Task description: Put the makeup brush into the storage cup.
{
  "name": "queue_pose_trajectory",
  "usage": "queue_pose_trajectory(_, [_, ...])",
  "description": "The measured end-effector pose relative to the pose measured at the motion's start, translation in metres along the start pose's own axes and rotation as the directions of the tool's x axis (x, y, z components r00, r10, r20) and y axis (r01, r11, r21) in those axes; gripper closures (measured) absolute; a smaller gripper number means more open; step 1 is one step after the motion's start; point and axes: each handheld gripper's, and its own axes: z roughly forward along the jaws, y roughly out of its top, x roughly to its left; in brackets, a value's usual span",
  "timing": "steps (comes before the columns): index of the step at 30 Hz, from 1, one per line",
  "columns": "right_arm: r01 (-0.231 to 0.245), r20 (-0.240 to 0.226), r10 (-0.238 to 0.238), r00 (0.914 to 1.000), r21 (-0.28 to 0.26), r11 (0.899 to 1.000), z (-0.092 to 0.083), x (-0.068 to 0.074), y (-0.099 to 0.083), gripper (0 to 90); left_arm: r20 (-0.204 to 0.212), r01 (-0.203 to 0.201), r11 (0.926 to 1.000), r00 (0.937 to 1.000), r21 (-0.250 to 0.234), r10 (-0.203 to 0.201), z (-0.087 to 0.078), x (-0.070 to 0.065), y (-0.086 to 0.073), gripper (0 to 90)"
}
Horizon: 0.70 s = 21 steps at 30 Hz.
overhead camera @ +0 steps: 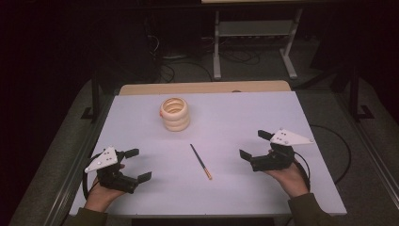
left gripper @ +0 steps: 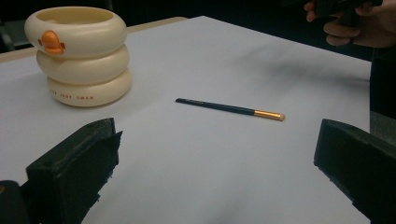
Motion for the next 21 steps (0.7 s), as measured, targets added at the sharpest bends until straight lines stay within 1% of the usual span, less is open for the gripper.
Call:
queue_pose_trajectory(4, [0.011, -0.005, -0.011, 0.9999, 0.001, 1.0, 0.004, 0.001, 0.002, 0.2, 0.001, -0.002, 1.0, 1.0, 0.0, 0.002, 0.0, 0.0, 0.0, 0.0])
queue_pose_trajectory(6, [0.016, -0.01, -0.016, 0.9998, 0.007, 1.0, 0.007, 0.002, 0.003, 0.2, 0.001, -0.004, 1.0, 1.0, 0.008, 0.004, 0.0, 0.0, 0.0, 0.0])
queue_pose_trajectory(7, [0.011, -0.015, -0.011, 0.9998, 0.012, 1.0, 0.008, 0.002, 0.003, 0.2, 0.002, -0.004, 0.9999, 1.0, 0.009, 0.004, 0.0, 0.0, 0.0, 0.0])
queue_pose_trajectory(11, [0.027, -0.025, -0.026, 0.9993, 0.016, 1.0, 0.012, 0.004, 0.004, 0.2, 0.001, -0.008, 0.9999, 1.0, 0.012, 0.008, 0.0, 0.0, 0.0, 0.0])
queue_pose_trajectory(14, [0.02, -0.029, -0.02, 0.9994, 0.021, 1.0, 0.013, 0.004, 0.005, 0.2, -0.001, -0.002, 1.0, 1.0, 0.006, 0.002, 0.0, 0.0, 0.0, 0.0])
queue_pose_trajectory(18, [0.017, -0.035, -0.016, 0.9992, 0.014, 1.0, 0.015, 0.005, 0.007, 0.2, 0.001, -0.005, 0.9999, 1.0, 0.013, 0.005, 0.0, 0.0, 0.0, 0.0])
queue_pose_trajectory(21, [0.025, -0.041, -0.024, 0.9989, 0.012, 1.0, 0.016, 0.005, 0.009, 0.2, 0.001, -0.006, 0.9999, 1.0, 0.015, 0.006, 0.0, 0.0, 0.0, 0.0])
